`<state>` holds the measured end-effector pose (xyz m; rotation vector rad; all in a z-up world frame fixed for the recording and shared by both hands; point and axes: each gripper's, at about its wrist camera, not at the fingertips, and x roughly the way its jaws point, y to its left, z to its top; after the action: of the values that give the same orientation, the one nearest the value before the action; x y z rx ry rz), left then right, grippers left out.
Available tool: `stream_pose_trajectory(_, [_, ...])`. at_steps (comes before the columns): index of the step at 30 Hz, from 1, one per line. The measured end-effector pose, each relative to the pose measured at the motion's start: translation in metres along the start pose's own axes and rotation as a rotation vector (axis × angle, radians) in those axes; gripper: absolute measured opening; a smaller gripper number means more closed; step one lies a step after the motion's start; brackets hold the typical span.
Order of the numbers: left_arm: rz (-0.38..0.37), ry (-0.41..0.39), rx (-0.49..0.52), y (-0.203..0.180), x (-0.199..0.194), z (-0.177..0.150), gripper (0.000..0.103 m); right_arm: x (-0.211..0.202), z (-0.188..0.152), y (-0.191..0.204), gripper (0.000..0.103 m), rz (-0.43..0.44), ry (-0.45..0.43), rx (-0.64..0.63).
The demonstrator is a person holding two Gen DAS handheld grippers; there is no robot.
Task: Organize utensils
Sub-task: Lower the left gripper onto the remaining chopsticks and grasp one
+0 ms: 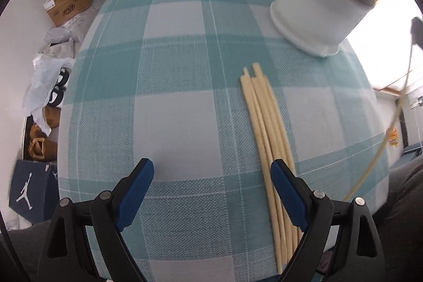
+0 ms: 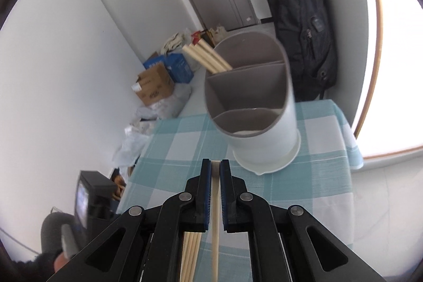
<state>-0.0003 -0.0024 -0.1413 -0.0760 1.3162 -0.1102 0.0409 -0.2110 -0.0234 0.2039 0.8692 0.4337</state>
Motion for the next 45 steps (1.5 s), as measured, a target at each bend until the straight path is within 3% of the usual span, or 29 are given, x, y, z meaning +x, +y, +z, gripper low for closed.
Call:
stream_pose_trajectory(8, [0.086,-0.006,0.045,-0.018,-0.002,-0.012,0.089,-0.012,-0.005,-0.010,0.006,0.015,-0.035,0.021])
stream_pose_trajectory(18, [0.064,-0.001,0.009,-0.016,-0.010,-0.011,0.087,-0.016,-0.007,-0.029,0.006,0.046,-0.049,0.066])
stream_pose_trajectory(22, [0.134,0.002,0.042,-0.024,0.000,-0.009,0.087,-0.014,-0.008,-0.030,0.006,0.042,-0.043,0.068])
stream_pose_trajectory(30, [0.077,-0.008,-0.053,-0.003,-0.006,-0.008,0.087,-0.017,-0.010,-0.024,0.006,0.052,-0.049,0.049])
stream_pose_trajectory(45, [0.115,0.008,-0.033,-0.001,0.003,0.005,0.088,-0.014,-0.009,-0.024,0.006,0.044,-0.046,0.051])
